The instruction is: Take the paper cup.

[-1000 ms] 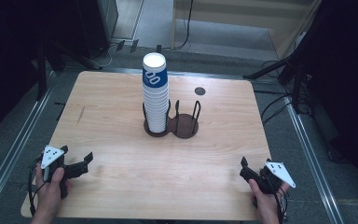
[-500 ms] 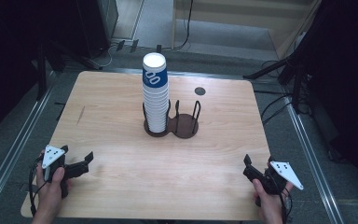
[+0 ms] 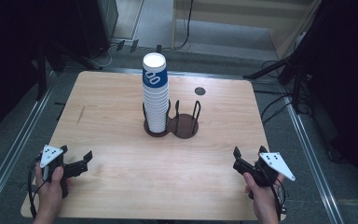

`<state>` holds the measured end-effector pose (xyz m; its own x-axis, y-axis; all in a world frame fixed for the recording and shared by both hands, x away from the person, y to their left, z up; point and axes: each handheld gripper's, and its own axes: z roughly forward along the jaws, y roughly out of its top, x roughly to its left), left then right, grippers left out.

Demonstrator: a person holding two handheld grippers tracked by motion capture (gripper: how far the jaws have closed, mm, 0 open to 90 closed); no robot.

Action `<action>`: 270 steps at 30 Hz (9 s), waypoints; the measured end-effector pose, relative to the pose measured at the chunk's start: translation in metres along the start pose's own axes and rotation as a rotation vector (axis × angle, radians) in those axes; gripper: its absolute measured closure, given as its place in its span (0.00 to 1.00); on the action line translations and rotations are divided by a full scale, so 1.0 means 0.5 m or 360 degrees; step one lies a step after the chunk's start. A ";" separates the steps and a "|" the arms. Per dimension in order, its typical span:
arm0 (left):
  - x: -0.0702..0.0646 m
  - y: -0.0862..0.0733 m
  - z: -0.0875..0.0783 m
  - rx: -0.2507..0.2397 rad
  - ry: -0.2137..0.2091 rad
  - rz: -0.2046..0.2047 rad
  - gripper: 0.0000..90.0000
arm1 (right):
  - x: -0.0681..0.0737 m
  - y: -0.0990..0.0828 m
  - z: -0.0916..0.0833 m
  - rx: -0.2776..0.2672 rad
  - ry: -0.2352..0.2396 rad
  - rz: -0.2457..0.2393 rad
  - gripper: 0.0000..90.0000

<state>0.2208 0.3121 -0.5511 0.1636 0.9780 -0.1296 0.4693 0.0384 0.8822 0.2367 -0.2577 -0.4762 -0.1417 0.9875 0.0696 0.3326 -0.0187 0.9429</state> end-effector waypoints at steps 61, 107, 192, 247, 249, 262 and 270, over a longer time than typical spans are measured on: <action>-0.013 0.003 0.008 0.0052 0.0002 0.0111 0.02 | 0.298 0.192 0.120 -0.0079 0.0371 -0.0072 0.11; -0.014 0.004 0.010 0.0067 -0.0018 0.0121 0.02 | 0.440 0.259 0.199 -0.0107 0.0519 -0.0120 0.12; -0.014 0.005 0.012 0.0047 -0.0023 0.0107 0.02 | 0.500 0.304 0.262 -0.0197 0.0454 -0.0194 0.19; -0.013 0.005 0.013 0.0036 -0.0044 0.0106 0.02 | 0.483 0.419 0.202 -0.0405 0.0456 -0.0163 0.21; -0.013 0.005 0.013 0.0036 -0.0044 0.0106 0.02 | 0.478 0.422 0.200 -0.0409 0.0446 -0.0159 0.21; -0.013 0.005 0.013 0.0039 -0.0046 0.0108 0.02 | 0.437 0.429 0.187 -0.0421 0.0385 -0.0171 0.21; -0.012 0.005 0.013 0.0042 -0.0047 0.0110 0.02 | 0.410 0.422 0.185 -0.0418 0.0350 -0.0171 0.21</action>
<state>0.2266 0.3050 -0.5507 0.2215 0.9717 -0.0824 0.4785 -0.0347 0.8774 0.3641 -0.0445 -0.2929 -0.3698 0.9291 0.0072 0.0579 0.0154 0.9982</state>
